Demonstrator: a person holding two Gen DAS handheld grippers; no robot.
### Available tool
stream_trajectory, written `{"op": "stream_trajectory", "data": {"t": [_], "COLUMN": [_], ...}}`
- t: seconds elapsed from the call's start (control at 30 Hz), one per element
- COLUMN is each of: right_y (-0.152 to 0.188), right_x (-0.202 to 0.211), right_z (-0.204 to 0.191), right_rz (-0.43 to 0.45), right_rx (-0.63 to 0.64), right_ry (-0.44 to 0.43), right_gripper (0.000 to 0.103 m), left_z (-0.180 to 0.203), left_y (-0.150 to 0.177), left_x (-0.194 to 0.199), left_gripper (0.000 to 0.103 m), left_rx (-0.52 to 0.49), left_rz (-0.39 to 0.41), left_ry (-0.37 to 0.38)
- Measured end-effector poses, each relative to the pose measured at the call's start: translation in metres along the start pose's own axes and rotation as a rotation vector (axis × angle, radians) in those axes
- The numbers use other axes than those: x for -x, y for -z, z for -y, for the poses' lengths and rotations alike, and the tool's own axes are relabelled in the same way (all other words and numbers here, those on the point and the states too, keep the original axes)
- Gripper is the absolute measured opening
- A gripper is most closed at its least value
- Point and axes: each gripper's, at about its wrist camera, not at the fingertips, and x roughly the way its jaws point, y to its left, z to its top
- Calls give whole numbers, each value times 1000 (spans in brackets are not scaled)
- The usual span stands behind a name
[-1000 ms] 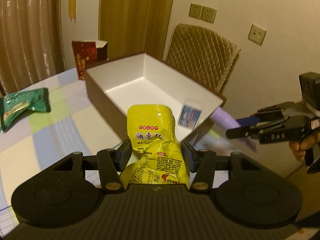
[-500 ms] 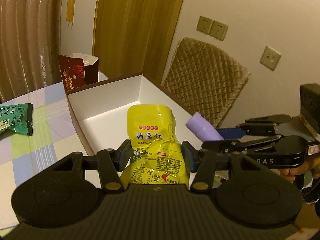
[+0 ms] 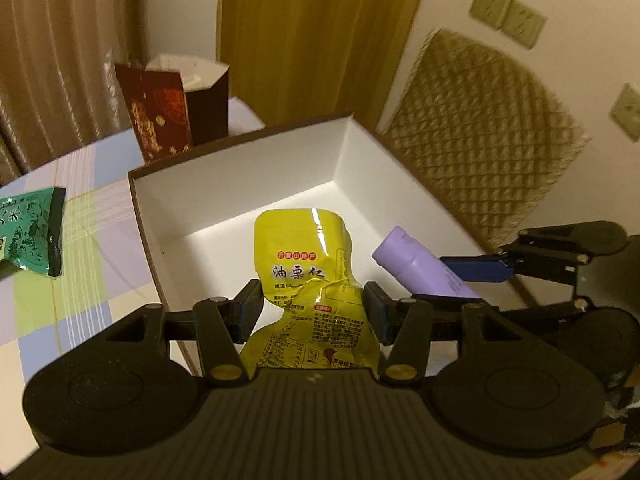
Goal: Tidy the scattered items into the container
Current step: 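Carry the yellow packet and purple tube over the cardboard box with both grippers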
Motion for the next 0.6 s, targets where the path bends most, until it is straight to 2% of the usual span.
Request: {"op": "stream_trajectory", "data": {"t": [0.37, 0.6], "right_y": [-2, 3], "right_x": [-45, -54], "right_z": [9, 14], "right_rz": [-105, -129], "right_rx": [83, 102], "right_ry": [20, 26], "right_gripper": [32, 32], "left_z": [-2, -2], "left_y": [-7, -7], "left_x": [-58, -77], "left_gripper": [53, 62], "left_rx": [-40, -48], "left_rz": [-119, -158], "left_ry": [-78, -107]}}
